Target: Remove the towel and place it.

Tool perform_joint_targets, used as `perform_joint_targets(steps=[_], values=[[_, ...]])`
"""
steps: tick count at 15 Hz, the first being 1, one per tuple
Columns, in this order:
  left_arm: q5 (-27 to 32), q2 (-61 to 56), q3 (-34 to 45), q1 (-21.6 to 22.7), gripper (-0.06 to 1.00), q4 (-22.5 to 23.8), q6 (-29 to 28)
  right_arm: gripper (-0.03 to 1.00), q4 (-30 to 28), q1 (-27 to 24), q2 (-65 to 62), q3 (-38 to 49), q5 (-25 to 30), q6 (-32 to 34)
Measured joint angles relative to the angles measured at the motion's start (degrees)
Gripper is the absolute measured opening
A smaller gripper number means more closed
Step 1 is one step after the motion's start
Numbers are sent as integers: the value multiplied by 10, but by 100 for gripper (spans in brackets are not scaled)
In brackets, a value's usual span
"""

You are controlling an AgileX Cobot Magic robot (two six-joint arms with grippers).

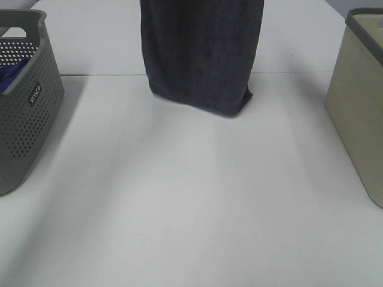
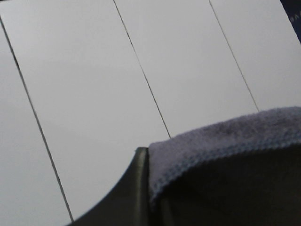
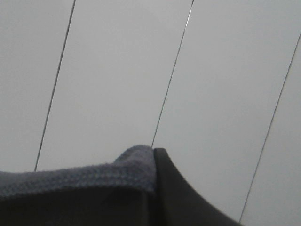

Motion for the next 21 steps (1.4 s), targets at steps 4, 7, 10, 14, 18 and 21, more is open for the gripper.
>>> perform_joint_targets(steps=[4, 7, 10, 14, 18, 21], values=[[-13, 69, -106, 10, 0, -22, -19, 2, 48, -5, 32, -16, 3, -10], [-17, 70, -68, 9, 0, -36, -19, 2, 117, -5, 36, -14, 53, -60], [30, 72, -33, 3, 0, -46, -21, 2, 405, -5, 35, -14, 136, -286], [280, 64, -33, -55, 0, -215, 162, 2, 600, -5, 8, -14, 256, -469], [453, 58, -30, -61, 0, -536, 432, 2, 621, -5, -10, -14, 308, -493], [594, 2, -29, -61, 0, -604, 505, 2, 638, -5, -17, -14, 370, -513]])
